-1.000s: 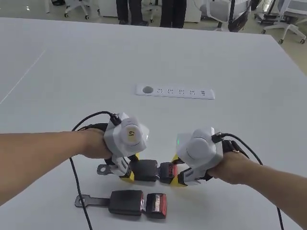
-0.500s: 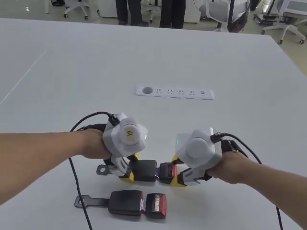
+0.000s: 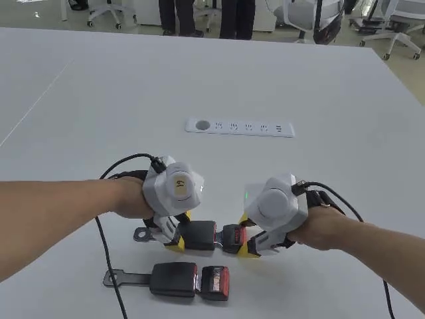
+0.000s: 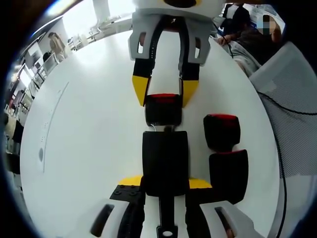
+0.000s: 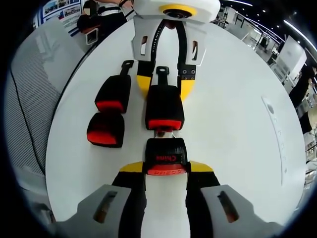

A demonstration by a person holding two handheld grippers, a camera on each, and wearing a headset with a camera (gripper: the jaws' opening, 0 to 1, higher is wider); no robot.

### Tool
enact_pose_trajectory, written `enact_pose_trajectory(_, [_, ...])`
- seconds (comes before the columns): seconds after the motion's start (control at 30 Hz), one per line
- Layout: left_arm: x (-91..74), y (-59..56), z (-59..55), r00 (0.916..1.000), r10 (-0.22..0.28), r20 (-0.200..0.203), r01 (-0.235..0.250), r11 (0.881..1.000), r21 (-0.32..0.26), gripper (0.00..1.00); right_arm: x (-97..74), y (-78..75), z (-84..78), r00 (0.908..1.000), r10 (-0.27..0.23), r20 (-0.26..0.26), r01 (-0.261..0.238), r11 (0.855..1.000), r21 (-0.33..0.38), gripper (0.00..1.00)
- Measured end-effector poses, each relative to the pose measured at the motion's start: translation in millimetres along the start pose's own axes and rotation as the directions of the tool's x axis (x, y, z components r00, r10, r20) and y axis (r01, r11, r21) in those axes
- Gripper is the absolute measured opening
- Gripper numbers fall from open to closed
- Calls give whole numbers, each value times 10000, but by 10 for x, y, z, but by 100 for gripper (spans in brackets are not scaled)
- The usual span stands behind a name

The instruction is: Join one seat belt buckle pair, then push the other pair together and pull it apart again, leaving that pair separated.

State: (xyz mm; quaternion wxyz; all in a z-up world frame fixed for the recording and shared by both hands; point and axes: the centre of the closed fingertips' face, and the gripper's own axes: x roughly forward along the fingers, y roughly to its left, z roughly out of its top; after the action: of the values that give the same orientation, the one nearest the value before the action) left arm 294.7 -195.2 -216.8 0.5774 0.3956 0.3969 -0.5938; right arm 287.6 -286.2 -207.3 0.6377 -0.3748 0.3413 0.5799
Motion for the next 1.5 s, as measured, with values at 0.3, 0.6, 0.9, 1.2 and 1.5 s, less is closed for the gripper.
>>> enact_pose_trajectory(0.3, [-46, -63, 65, 9998, 15, -190, -15, 10000, -15, 31, -26, -50, -83, 10000, 44, -13, -44, 10000, -78, 28])
enact_pose_trajectory(0.6, [-31, -47, 48, 9995, -19, -328, 19, 10000, -25, 32, -44, -33, -91, 10000, 29, -39, -29, 10000, -49, 28])
enact_pose_trajectory(0.9, [-23, -34, 30, 9993, -33, -380, 33, 10000, -11, 33, -112, -28, -192, 9998, 15, -217, -16, 10000, -69, 28])
enact_pose_trajectory(1.2, [-10, -7, 2, 9990, 7, -447, -10, 10000, -56, 33, -165, -44, -316, 9993, 31, -386, -33, 10000, -31, 29])
enact_pose_trajectory(1.5, [-30, -30, 25, 9985, 48, -551, -51, 10000, -56, 33, -232, -39, -425, 9987, 59, -515, -59, 10000, 5, 29])
